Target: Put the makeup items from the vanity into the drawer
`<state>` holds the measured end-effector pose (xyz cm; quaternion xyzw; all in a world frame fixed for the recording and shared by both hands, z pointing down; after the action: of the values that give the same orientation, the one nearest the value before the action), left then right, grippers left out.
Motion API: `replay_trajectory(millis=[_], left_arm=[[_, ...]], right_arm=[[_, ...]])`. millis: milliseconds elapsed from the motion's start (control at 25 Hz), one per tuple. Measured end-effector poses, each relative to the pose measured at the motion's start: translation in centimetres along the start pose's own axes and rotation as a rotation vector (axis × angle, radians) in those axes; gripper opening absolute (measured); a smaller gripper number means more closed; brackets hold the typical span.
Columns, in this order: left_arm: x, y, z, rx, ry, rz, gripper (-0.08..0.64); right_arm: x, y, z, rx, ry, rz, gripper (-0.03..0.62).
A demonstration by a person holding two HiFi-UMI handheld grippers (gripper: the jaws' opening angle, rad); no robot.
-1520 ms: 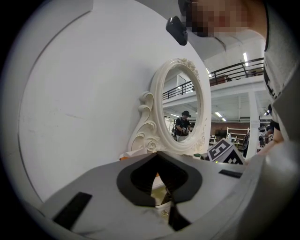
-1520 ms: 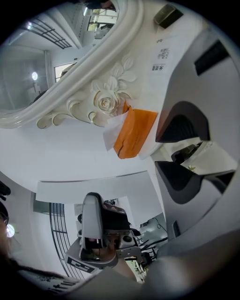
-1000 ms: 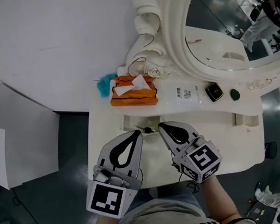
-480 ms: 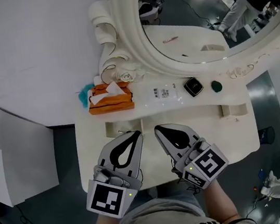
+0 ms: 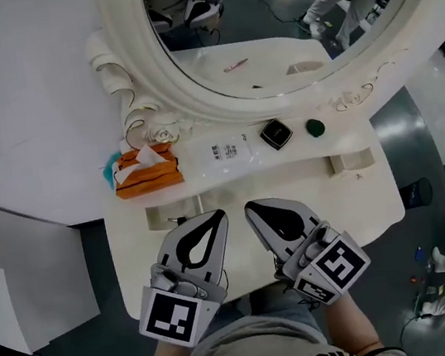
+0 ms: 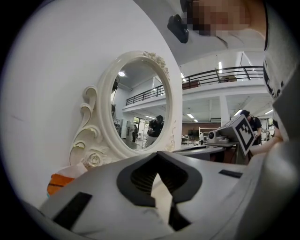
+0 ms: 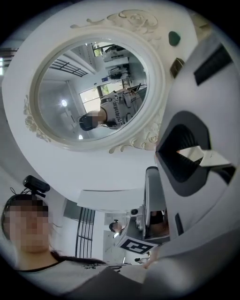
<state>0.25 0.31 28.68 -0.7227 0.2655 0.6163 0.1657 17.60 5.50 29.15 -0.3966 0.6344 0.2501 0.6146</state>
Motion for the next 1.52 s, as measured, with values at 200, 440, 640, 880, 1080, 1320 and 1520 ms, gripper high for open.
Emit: replay_trajectory(millis=[200, 440, 640, 880, 1080, 1320, 1520], left_arm=[[0.3, -1.5, -1.0, -0.047, 0.002, -0.015, 0.015], [0.8, -3.2, -2.0, -0.101, -0.001, -0.033, 0.015], [1.0, -4.4, -2.6, -0.136, -0.004, -0.045, 0.015], [1.3, -5.6, -2.9, -0.161, -0.008, -0.054, 0.015], [1.4, -6.2, -3.0, -0.169, -0.009, -0.059, 0.015], [1.6, -6.8, -2.8, -0.167, -0.009, -0.056, 0.015], [1.6, -7.1, -2.6, -0.165, -0.016, -0.062, 0.015]], right_arm=[[0.6, -0.1, 2.1, -0.037, -0.046, 0.002, 0.011], [1.0, -0.1, 4.5, -0.082, -0.094, 0.010, 0.011], [1.2, 0.0, 6.1, -0.121, -0.109, 0.025, 0.011], [1.4, 0.1, 7.5, -0.147, -0.117, 0.032, 0.010], [1.6, 0.2, 8.1, -0.151, -0.119, 0.041, 0.011], [1.8, 0.4, 8.5, -0.149, -0.117, 0.049, 0.011], [1.7, 0.7, 8.7, -0.144, -0.116, 0.058, 0.011]])
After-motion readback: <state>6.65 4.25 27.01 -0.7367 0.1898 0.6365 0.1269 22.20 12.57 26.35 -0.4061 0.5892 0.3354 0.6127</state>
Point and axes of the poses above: the fingertips, and each gripper's own axes: z backward along the fingers, y to its left, x out of its top, the point moved 10 cm from there along z, backward along the fingers, and after that the axes turned 11 degrees about x, right-handed, at the moved point
